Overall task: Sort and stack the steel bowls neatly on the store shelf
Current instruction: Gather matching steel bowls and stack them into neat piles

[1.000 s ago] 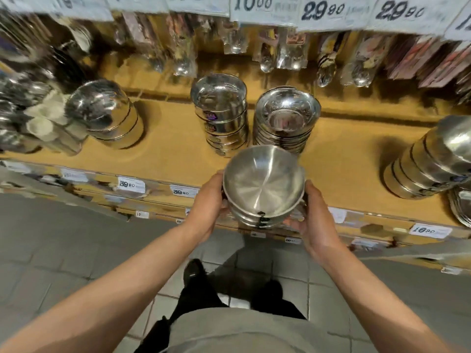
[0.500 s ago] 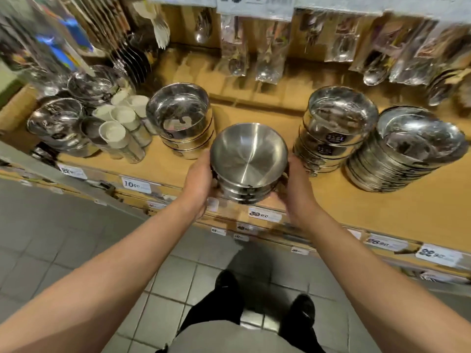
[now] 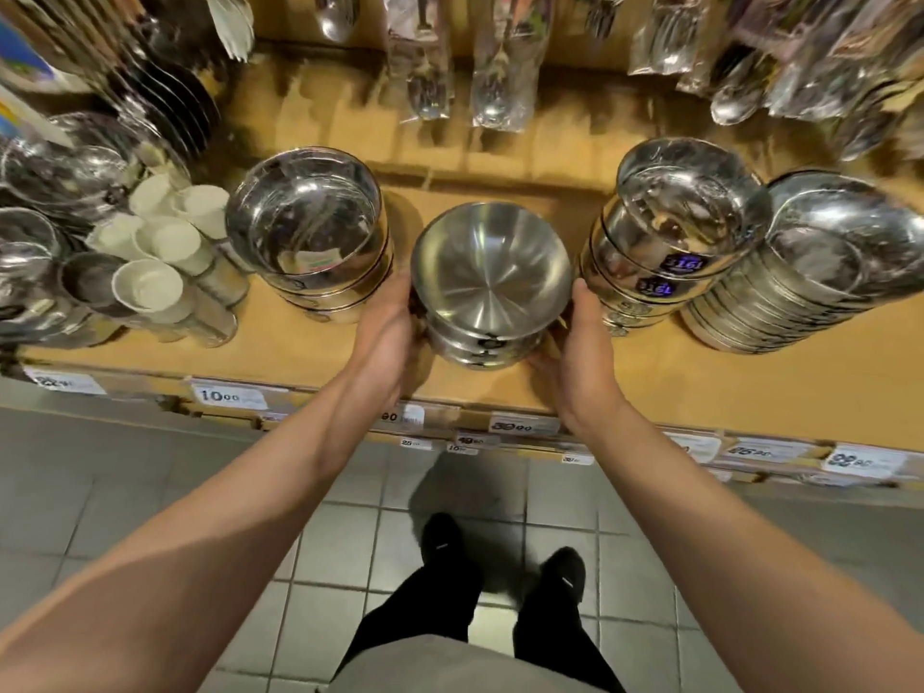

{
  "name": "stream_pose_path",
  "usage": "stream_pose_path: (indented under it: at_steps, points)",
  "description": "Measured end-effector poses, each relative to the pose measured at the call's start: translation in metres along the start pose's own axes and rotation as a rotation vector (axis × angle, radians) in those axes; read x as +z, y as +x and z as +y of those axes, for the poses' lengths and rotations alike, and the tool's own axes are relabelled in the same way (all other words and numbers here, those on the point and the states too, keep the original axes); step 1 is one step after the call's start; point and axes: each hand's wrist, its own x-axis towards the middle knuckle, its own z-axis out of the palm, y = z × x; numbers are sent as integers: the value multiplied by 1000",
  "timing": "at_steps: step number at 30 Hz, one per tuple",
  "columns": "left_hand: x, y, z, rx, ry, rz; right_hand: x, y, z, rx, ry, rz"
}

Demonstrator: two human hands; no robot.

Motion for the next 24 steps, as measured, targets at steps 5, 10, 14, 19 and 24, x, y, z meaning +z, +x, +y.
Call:
stream_pose_path:
  at_steps: [5, 10, 14, 19, 24]
  points:
    - [-11, -11, -1, 31, 66, -7, -10, -6, 2, 41, -61, -21]
    - [-36, -47, -20, 3, 276, 133, -64, -38, -9, 91, -118, -2]
    - [-17, -83, -29, 57, 343, 126, -129, -70, -47, 15, -91, 92]
    - [56, -126, -39, 118, 373, -13, -215, -108, -93, -59, -104, 200]
    - [143, -160, -47, 146, 368, -110, -307, -152, -119, -92, -10, 240]
